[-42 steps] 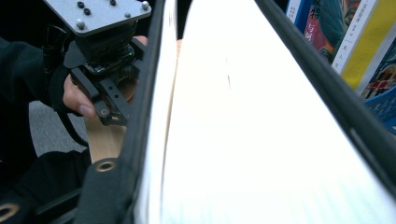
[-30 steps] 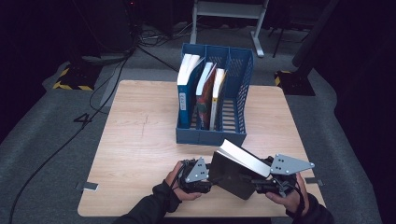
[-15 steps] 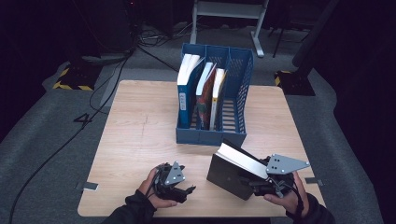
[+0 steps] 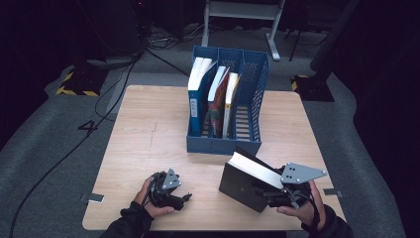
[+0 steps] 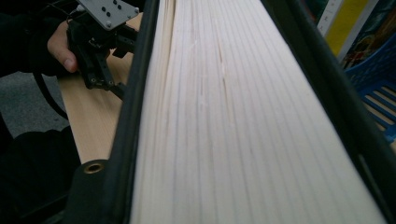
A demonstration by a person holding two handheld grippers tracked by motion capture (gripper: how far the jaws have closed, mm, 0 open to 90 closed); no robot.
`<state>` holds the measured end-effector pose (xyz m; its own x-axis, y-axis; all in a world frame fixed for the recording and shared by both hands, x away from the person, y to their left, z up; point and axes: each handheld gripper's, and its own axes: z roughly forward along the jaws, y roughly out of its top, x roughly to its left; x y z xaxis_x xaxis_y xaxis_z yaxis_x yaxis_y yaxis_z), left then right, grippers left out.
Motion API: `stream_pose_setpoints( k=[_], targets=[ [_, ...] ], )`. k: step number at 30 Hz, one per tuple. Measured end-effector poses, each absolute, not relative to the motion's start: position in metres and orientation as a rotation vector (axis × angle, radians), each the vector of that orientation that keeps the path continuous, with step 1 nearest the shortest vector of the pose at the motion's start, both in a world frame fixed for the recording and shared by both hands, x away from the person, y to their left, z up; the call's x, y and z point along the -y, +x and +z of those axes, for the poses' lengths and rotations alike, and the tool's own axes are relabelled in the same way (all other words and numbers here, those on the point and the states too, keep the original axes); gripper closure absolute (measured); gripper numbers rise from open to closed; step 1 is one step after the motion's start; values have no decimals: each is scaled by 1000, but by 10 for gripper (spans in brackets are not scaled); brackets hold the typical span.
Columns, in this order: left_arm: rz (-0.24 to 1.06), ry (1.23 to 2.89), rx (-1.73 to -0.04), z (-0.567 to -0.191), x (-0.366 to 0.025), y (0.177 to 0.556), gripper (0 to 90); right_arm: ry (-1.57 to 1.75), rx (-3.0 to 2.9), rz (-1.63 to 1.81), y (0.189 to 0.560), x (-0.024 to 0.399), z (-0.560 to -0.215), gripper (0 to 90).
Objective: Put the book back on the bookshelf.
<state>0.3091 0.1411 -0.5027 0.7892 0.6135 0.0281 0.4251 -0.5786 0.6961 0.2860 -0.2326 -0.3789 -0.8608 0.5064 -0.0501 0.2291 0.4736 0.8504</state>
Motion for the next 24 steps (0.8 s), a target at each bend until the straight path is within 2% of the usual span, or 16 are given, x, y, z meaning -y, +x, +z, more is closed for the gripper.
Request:
stream_pose_setpoints(
  k=[9,13,24],
  targets=[
    [318,2248,-825,-504,-145,314,211,603,-2423,1366,287,236,-377,488],
    [325,2248,-843,-504,-145,315,180,598,-2421,1366,287,237,-377,500],
    [318,2247,-838,-505,-146,315,179,633,-2367,1391,288,236,-377,522]
  ],
)
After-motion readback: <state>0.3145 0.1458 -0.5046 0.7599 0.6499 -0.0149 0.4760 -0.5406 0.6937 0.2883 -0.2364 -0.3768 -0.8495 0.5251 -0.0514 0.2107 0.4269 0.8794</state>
